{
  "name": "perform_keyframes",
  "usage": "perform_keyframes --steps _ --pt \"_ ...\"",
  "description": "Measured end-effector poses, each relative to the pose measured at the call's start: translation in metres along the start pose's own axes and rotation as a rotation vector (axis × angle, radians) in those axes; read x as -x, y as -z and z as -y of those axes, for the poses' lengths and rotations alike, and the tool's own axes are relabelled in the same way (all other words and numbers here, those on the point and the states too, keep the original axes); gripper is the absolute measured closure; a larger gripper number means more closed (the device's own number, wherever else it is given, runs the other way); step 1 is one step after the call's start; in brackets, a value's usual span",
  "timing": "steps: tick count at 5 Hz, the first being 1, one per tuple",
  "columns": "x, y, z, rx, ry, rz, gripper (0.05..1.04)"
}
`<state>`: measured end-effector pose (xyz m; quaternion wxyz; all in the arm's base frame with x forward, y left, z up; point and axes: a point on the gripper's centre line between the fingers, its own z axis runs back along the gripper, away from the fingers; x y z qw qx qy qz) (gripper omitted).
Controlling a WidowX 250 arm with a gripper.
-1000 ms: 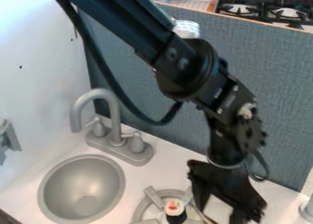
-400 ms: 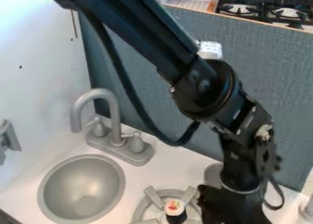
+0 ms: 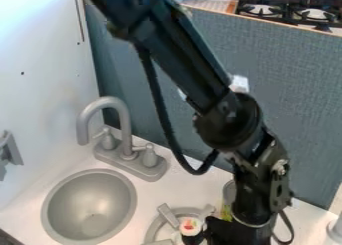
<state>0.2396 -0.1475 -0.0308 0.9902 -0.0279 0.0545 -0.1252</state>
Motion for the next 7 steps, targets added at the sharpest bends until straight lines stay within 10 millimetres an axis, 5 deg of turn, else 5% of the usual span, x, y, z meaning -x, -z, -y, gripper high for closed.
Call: perform_keyframes --steps 3,7 --pt "-0.014 0.008 -0.008 -0.044 0.021 0.034 0.253" --pt "-0.005 0.012 -0.02 -0.09 0.022 0.02 0.208"
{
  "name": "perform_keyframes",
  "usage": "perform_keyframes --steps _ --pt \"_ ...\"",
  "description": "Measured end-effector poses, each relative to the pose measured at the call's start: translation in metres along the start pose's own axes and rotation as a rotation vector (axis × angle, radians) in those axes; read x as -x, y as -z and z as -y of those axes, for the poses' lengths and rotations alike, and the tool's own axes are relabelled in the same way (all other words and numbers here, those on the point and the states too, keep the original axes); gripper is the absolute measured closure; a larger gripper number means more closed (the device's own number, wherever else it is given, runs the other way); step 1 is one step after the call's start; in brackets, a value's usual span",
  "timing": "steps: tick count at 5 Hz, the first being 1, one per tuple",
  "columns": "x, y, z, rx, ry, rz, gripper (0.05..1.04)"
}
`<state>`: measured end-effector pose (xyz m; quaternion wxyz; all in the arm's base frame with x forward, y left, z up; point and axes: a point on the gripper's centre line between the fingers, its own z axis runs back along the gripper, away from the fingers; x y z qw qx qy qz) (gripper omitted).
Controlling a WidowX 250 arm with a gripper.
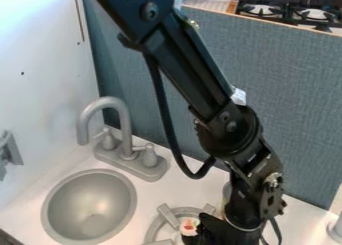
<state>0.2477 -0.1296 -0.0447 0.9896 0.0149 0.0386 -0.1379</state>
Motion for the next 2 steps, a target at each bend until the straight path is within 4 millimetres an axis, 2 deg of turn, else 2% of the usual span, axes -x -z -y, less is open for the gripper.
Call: perform_keyframes --steps 1,2 --pt "-0.0014 0.0015 -0.003 0.035 -0.038 0.021 0.07" --pt "0.0009 -0.0062 -0.004 0.046 -0.099 0.028 0.075"
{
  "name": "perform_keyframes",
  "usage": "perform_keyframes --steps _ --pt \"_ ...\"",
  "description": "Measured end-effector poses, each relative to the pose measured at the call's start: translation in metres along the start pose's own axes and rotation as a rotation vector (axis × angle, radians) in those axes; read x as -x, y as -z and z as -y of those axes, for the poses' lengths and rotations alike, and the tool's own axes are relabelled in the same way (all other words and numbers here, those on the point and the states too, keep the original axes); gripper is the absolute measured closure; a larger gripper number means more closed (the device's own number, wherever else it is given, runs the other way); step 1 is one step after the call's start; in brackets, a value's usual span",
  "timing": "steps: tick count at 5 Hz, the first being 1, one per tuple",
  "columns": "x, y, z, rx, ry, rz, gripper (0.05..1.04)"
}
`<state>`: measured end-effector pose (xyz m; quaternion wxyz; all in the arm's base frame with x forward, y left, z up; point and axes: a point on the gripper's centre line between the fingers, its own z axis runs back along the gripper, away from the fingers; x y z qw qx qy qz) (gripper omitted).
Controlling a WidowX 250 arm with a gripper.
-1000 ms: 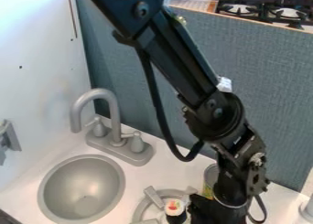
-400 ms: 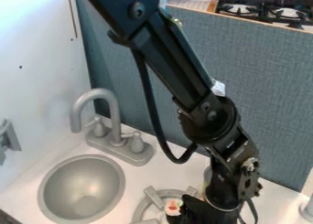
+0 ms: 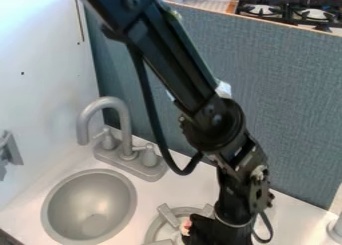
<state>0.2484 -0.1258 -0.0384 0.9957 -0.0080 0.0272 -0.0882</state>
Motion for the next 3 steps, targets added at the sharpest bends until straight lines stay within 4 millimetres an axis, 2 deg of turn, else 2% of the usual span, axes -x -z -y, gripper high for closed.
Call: perform_keyframes --steps 2,3 --pt "-0.009 -0.051 -0.005 -0.025 -0.042 0.134 0.076" --pt "-0.008 -0.069 -0.005 -0.017 -0.035 0.175 0.076"
